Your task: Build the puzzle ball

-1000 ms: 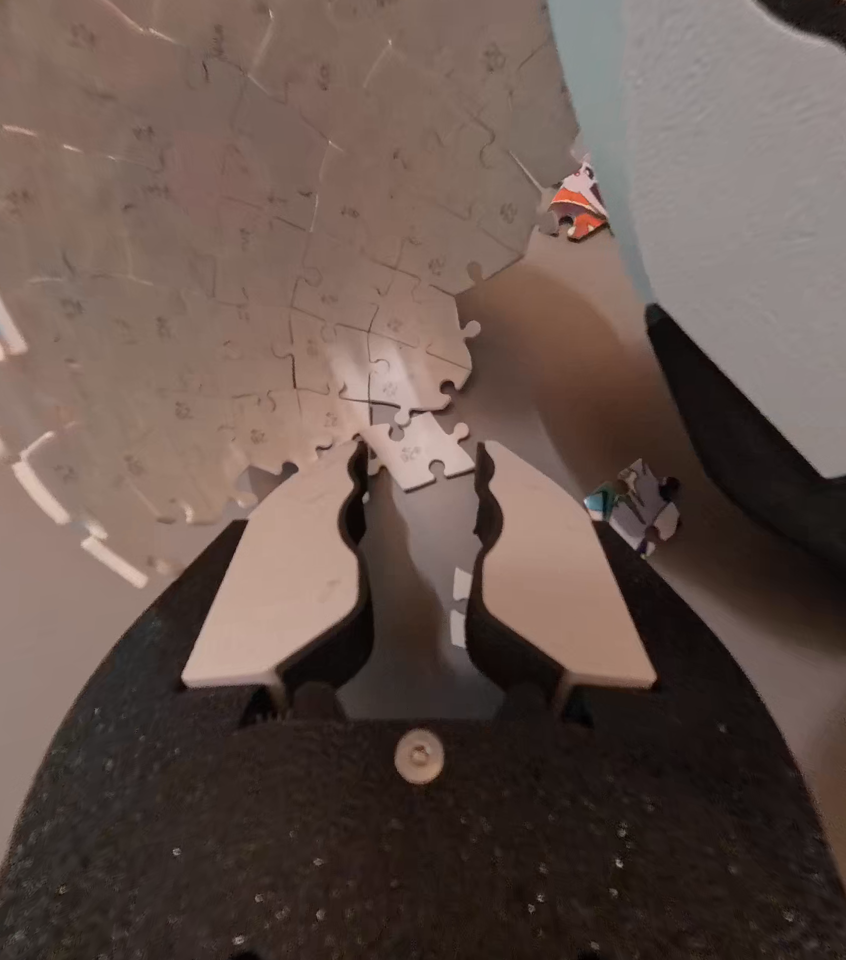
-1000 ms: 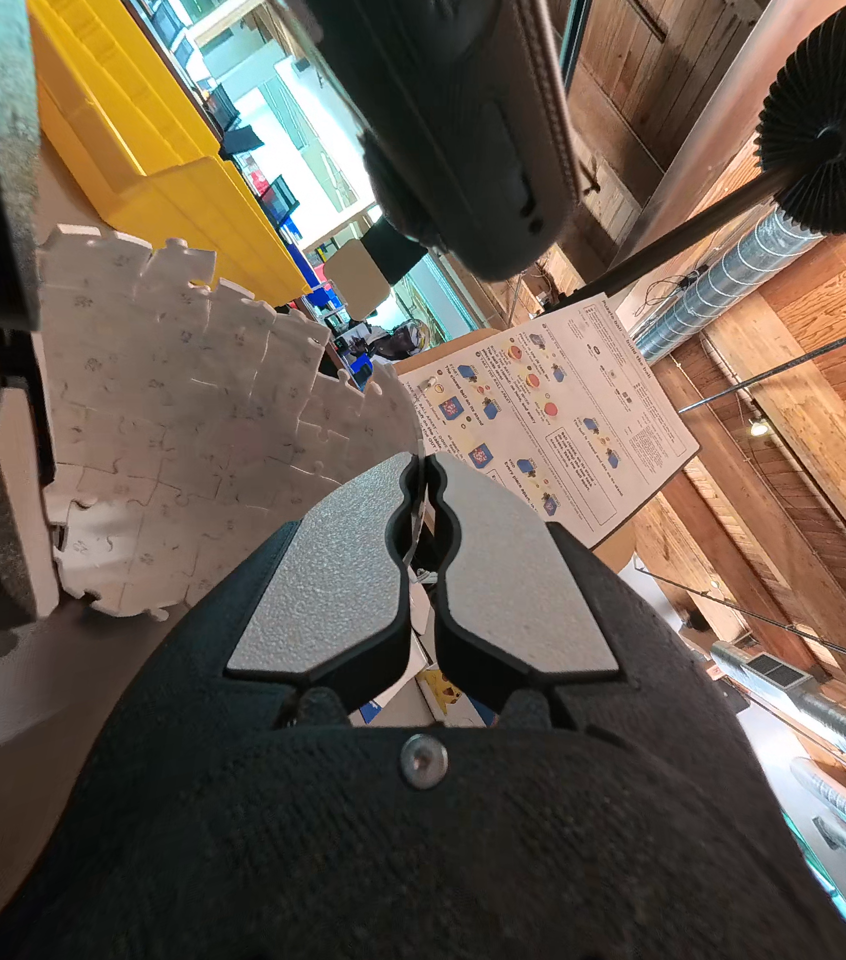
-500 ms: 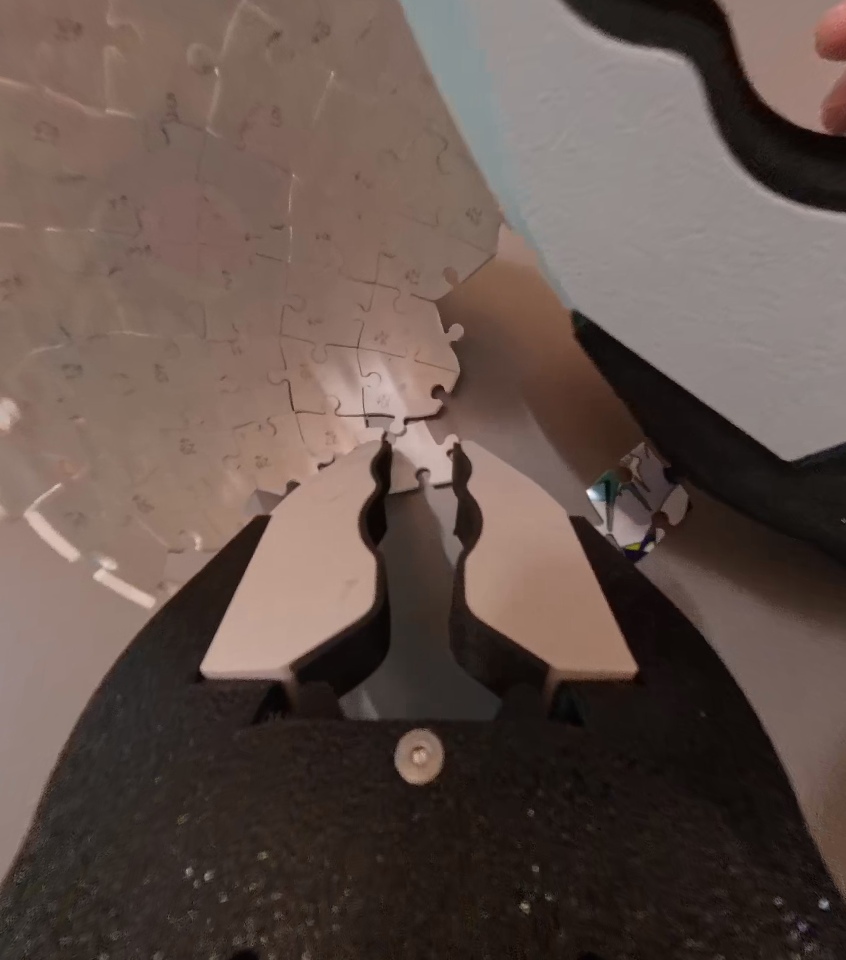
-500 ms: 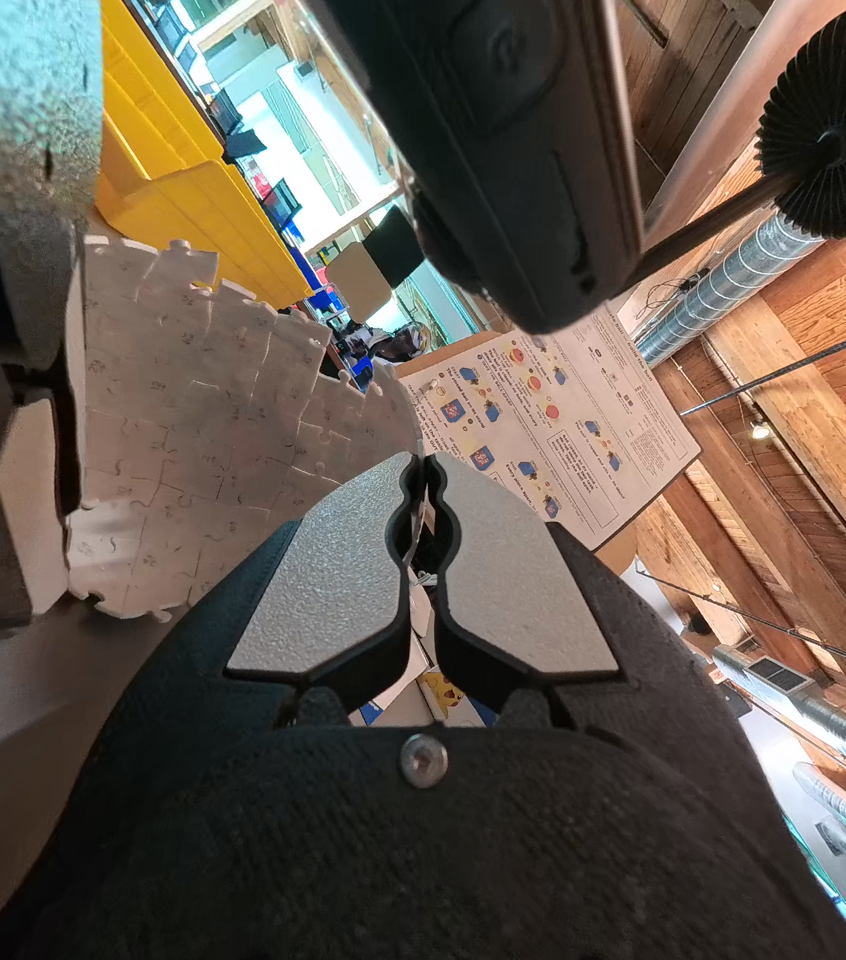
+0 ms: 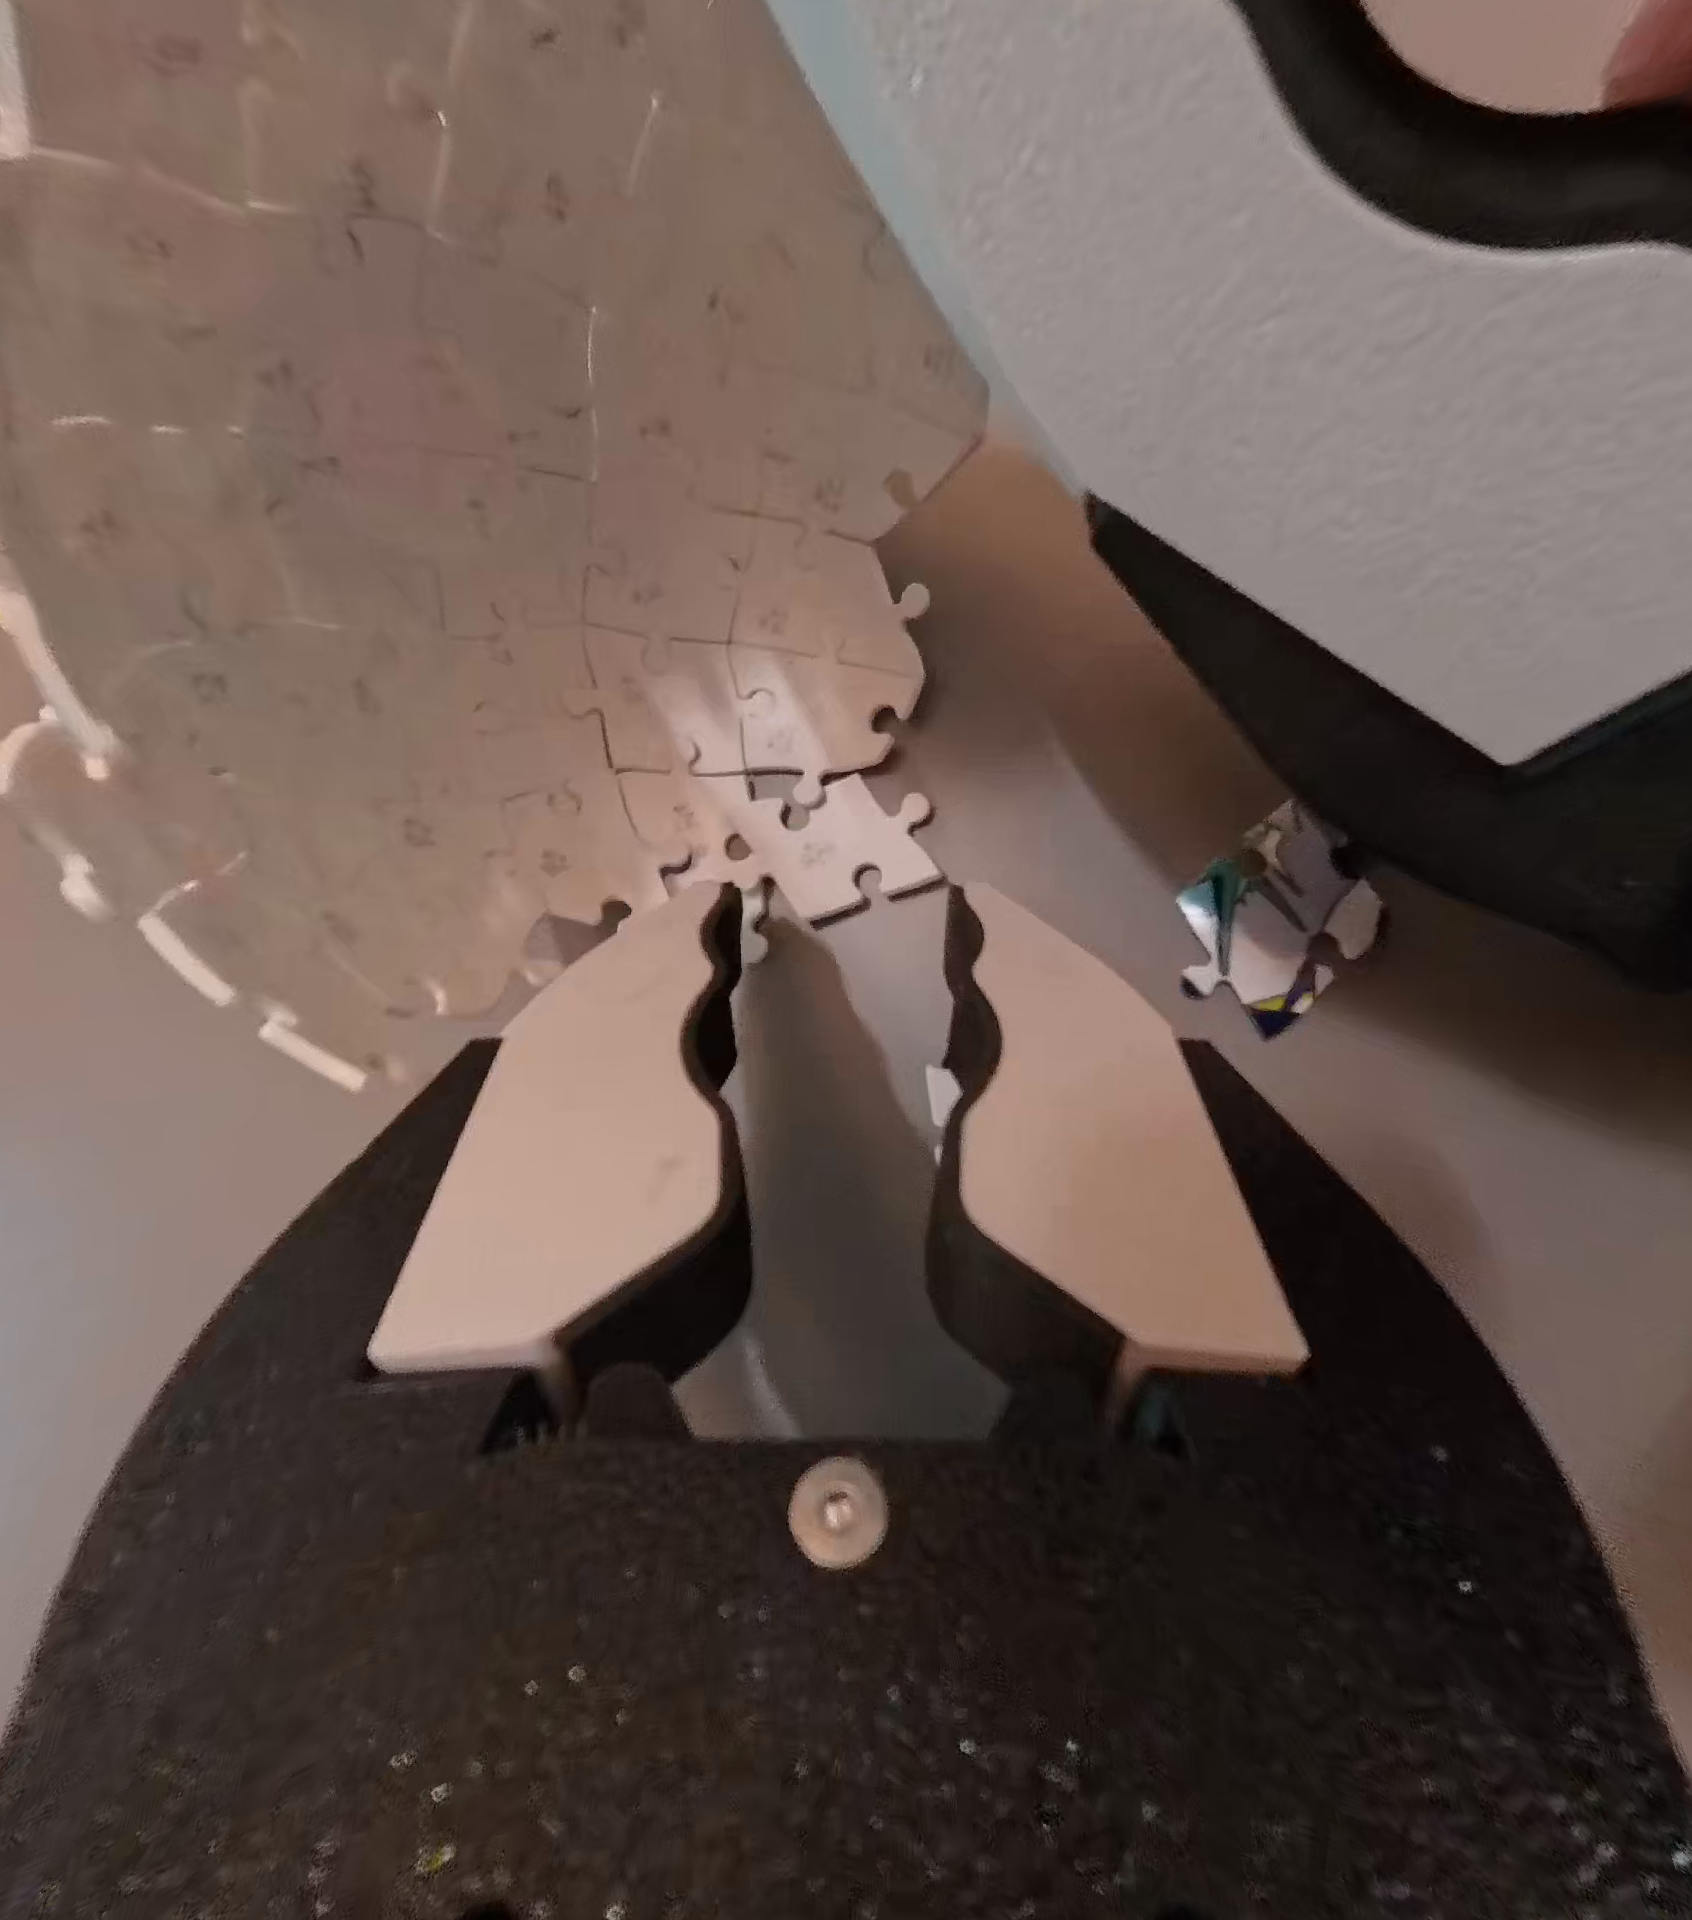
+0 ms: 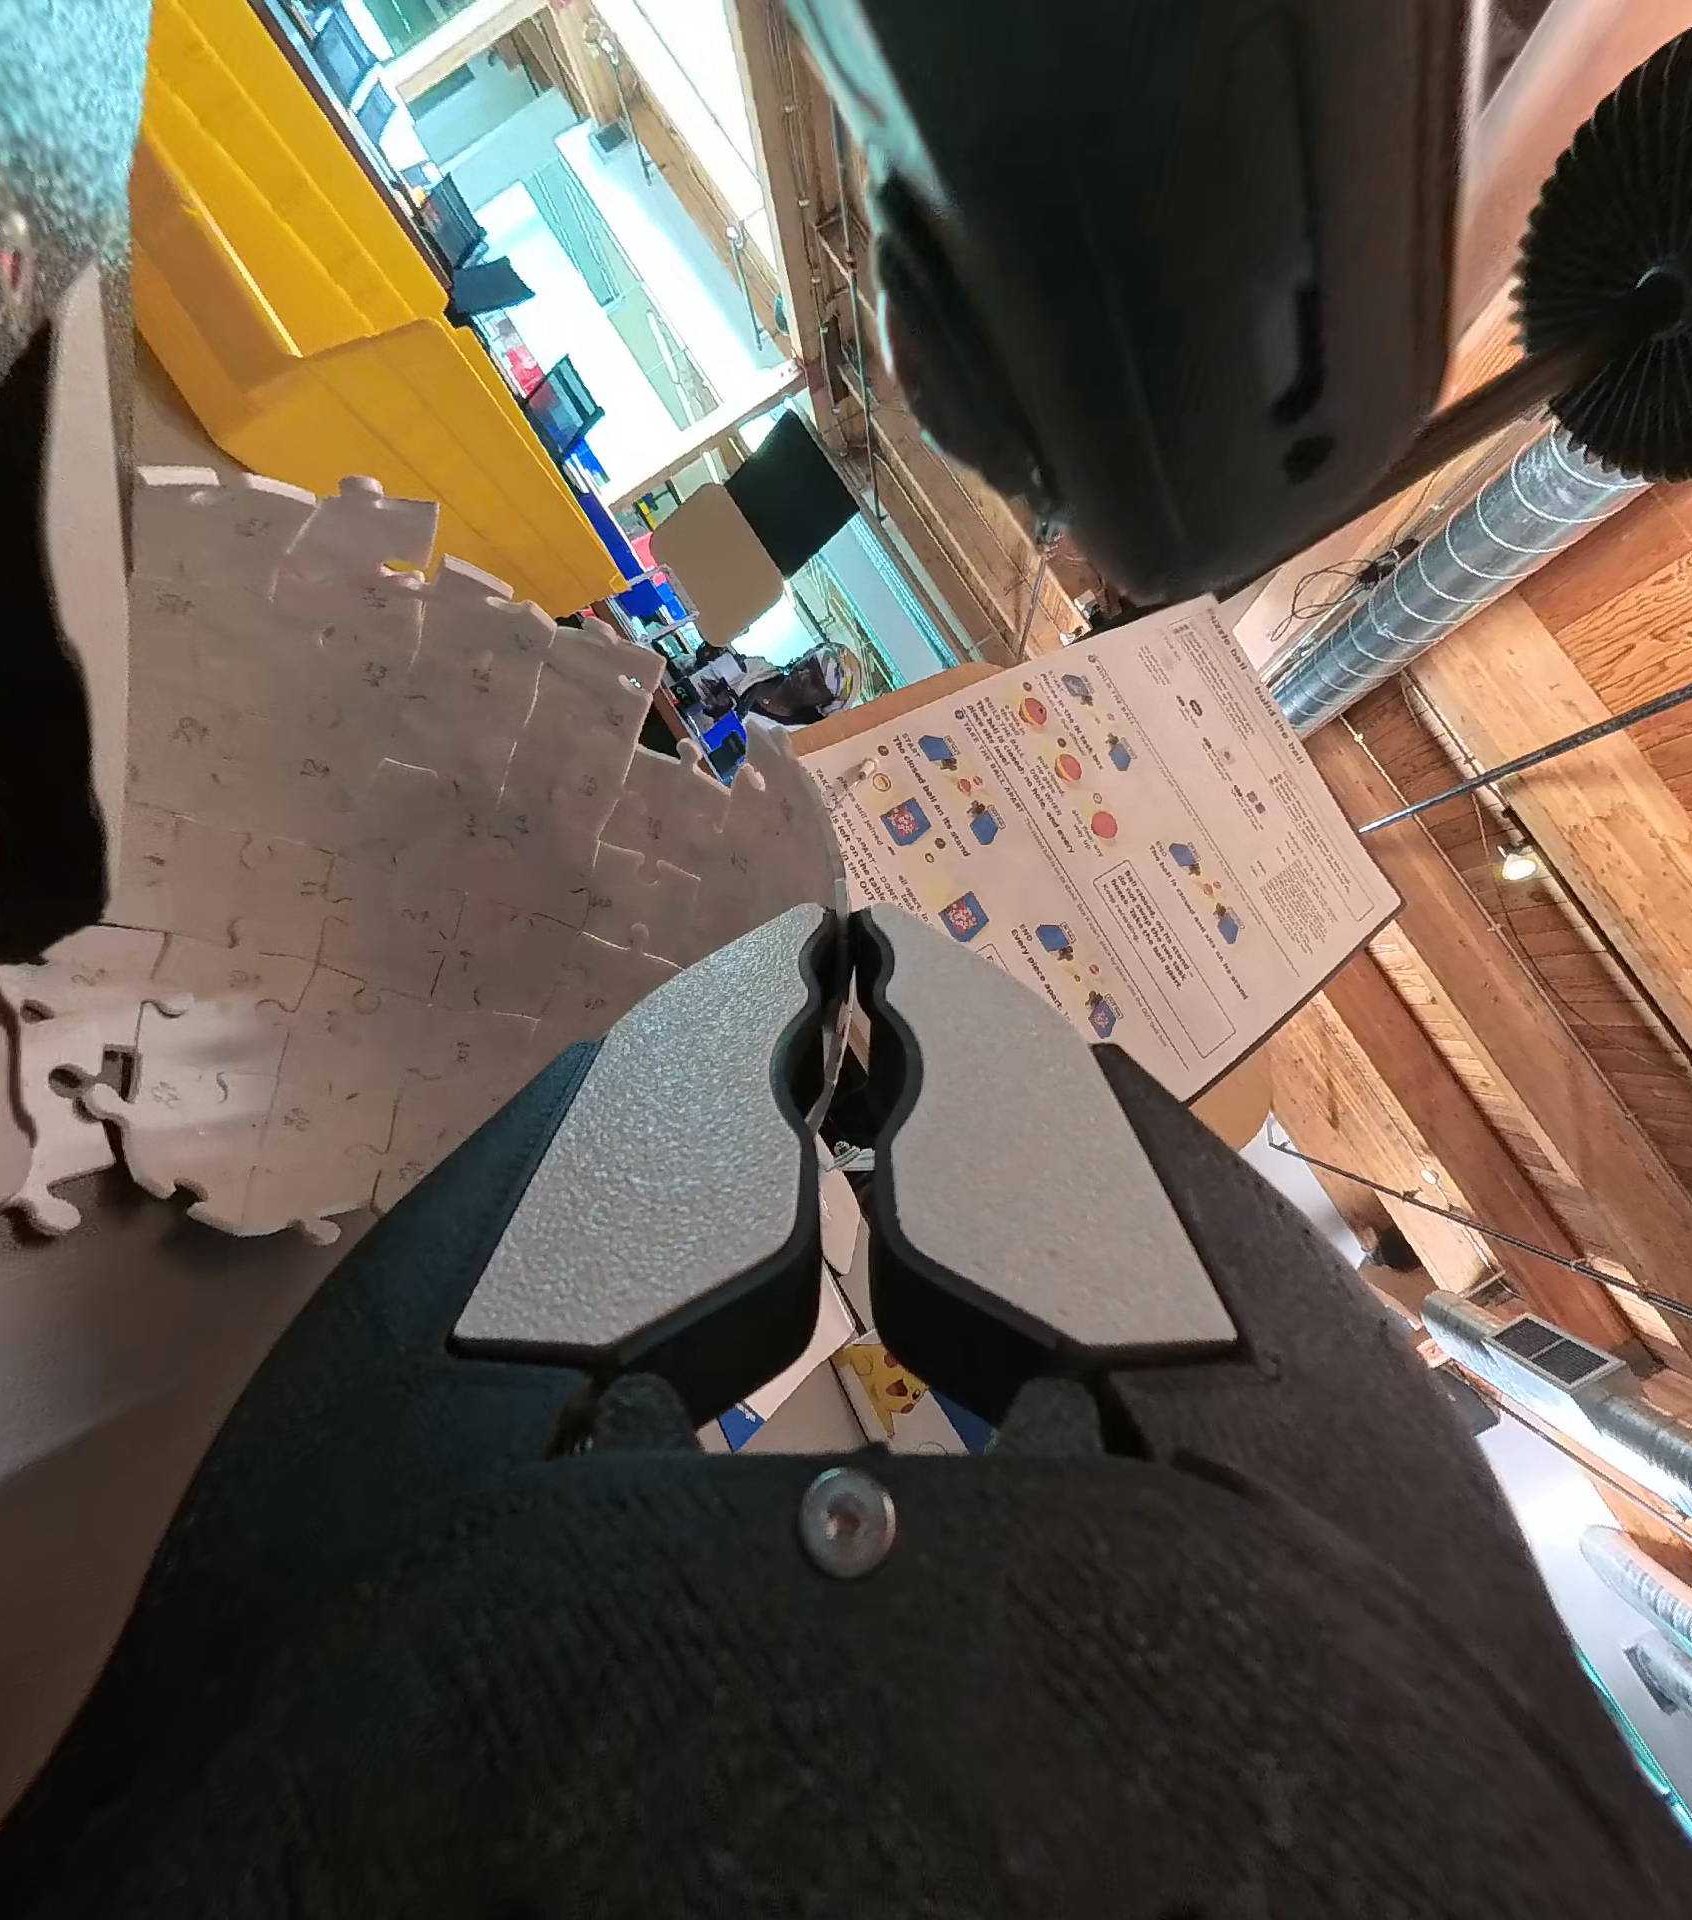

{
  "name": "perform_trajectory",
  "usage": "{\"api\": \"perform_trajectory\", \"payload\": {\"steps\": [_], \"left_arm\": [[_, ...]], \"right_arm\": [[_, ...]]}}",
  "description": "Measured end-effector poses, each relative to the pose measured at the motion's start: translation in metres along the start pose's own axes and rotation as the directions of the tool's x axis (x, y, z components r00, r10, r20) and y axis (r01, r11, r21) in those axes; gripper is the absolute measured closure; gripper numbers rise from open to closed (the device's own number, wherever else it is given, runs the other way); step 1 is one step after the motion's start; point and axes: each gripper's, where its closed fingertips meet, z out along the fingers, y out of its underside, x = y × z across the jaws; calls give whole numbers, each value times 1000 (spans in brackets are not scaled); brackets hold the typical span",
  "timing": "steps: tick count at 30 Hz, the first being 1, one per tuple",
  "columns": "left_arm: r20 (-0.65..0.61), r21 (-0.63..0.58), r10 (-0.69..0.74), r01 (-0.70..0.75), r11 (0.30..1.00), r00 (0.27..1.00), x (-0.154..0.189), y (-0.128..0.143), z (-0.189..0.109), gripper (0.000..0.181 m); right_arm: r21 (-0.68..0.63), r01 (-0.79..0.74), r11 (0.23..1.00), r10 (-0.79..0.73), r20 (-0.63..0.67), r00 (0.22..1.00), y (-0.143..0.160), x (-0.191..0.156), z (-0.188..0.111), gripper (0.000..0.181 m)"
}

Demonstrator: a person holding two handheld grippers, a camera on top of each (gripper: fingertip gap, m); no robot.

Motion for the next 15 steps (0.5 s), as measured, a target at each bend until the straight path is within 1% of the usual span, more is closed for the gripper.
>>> {"api": "perform_trajectory", "payload": {"steps": [3, 5, 9, 15], "left_arm": [[-13, 28, -23, 24, 999, 1000, 1, -4, 2, 145], [6, 59, -26, 26, 998, 1000, -3, -9, 3, 147], [12, 36, -15, 14, 999, 1000, -4, -5, 8, 147], [50, 28, -8, 7, 1000, 999, -12, -1, 3, 146]], "right_arm": [[2, 5, 1000, -5, 0, 1000, -1, 0, 0, 179], [-1, 3, 1000, -3, 0, 1000, 0, 0, 0, 178], [-3, 5, 1000, -5, 2, 1000, 1, -1, 0, 179], [-1, 6, 1000, -6, 3, 1000, 0, -1, 1, 179]]}}
